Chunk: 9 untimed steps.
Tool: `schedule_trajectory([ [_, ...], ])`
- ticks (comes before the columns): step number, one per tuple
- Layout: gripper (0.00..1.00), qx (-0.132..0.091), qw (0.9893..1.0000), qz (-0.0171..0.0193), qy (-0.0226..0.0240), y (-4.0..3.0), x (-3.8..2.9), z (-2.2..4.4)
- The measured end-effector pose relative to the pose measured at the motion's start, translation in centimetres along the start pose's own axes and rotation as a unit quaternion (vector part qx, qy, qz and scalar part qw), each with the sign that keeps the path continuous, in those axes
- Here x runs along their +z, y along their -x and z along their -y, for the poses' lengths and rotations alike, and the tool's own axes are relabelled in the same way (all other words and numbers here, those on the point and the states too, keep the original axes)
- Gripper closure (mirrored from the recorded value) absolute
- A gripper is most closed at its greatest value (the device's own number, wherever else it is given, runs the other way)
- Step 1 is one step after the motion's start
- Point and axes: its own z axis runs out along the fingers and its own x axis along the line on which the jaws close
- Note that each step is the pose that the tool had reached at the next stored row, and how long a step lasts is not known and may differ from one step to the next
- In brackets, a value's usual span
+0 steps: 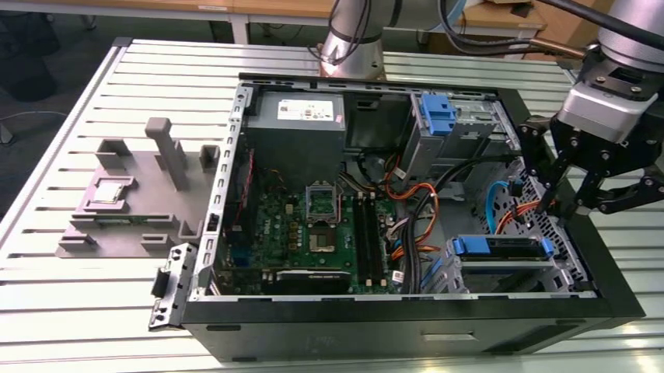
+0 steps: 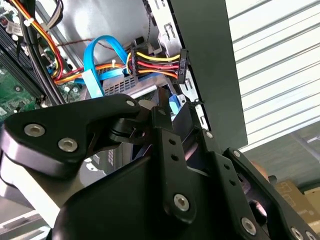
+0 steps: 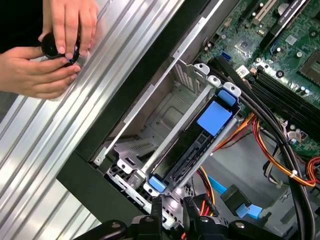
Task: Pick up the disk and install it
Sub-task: 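Insert the first disk wire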
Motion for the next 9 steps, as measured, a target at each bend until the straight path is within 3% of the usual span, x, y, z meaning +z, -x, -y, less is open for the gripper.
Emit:
schedule_trajectory([
  [4, 0.69, -0.003, 0.9999, 0.0002, 0.0136, 0.01, 0.00, 0.30],
  [9, 0.69, -0.006, 0.9995, 0.0082, 0.0288, -0.09, 0.00, 0.83],
])
